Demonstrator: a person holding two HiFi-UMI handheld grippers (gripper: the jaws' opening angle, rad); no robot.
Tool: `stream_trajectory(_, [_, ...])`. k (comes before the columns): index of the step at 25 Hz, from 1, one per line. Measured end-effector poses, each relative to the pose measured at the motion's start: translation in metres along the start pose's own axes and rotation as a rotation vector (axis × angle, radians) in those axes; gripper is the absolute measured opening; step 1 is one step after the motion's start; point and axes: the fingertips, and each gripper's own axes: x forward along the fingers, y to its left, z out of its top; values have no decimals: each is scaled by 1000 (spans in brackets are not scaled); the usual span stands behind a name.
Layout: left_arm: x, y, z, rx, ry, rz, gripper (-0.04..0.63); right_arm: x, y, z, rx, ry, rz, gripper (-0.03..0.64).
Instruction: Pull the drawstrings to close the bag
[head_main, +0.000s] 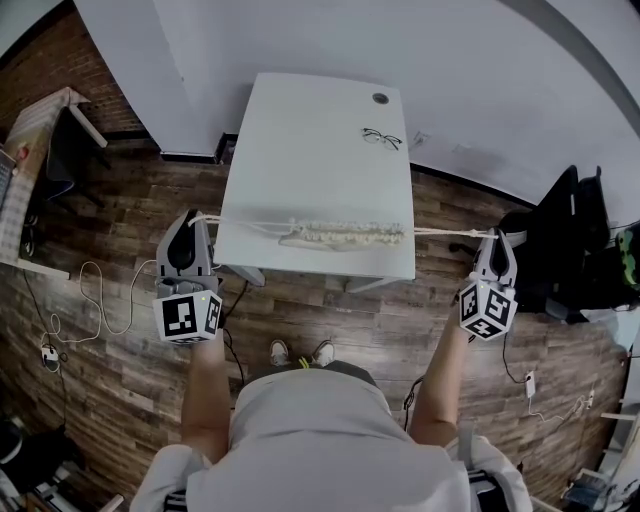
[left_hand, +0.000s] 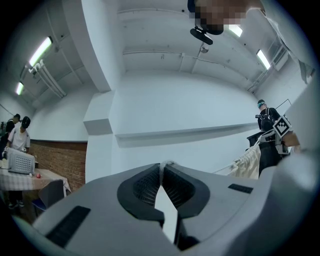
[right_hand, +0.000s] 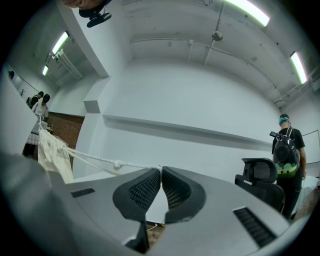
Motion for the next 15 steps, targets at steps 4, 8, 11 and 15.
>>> stream_trajectory(4, [-3, 5, 3, 16, -2, 6, 21, 0, 2, 5, -8, -7, -2, 41])
stream_trajectory(8, [-3, 3, 6, 32, -10, 4, 21, 1, -2, 6, -4, -10, -2, 41])
stream_trajectory(11, [-4, 4, 7, 33, -9, 6, 21, -1, -4, 6, -6, -11, -4, 41])
stream_trajectory(15, [-6, 6, 8, 27, -6, 5, 21, -6, -6, 6, -6, -11, -14, 41])
